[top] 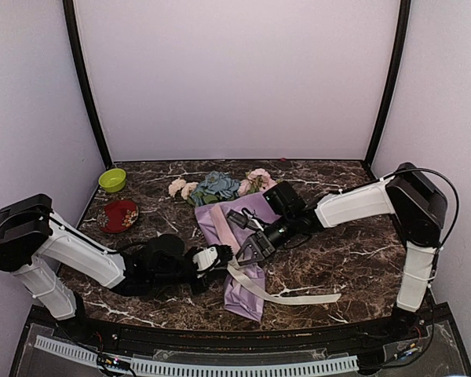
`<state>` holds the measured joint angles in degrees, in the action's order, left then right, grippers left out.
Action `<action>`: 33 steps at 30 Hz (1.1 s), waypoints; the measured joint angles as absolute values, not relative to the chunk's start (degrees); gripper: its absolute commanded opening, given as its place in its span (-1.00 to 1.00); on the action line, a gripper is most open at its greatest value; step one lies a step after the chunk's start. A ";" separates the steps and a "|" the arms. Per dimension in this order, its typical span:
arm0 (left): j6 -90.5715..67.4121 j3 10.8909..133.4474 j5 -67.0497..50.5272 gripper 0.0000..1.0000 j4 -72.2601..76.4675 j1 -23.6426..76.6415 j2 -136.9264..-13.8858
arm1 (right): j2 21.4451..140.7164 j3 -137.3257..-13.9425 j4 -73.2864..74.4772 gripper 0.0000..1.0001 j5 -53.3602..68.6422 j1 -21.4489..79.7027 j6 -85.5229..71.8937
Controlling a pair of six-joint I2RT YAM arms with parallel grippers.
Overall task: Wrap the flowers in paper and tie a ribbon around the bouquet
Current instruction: Cross the half-tied ribbon over the folded bouquet.
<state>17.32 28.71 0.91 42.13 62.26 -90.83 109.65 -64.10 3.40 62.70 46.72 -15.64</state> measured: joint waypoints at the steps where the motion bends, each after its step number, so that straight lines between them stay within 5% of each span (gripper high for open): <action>1: 17.34 28.71 0.95 -0.58 42.11 62.26 -90.83 | 109.45 -64.10 3.03 -1.00 62.63 46.72 -15.79; 13: 16.88 28.05 -3.81 -0.35 34.63 61.91 -82.17 | 109.27 -64.12 6.92 -1.00 56.29 46.65 -14.63; 21: 15.09 28.34 -7.27 0.39 23.16 57.43 -74.19 | 109.16 -64.27 9.15 -1.00 52.62 46.65 -13.80; 33: 16.84 34.41 -4.69 0.42 14.92 53.74 -81.87 | 107.33 -64.29 10.11 -1.00 49.39 46.68 -13.76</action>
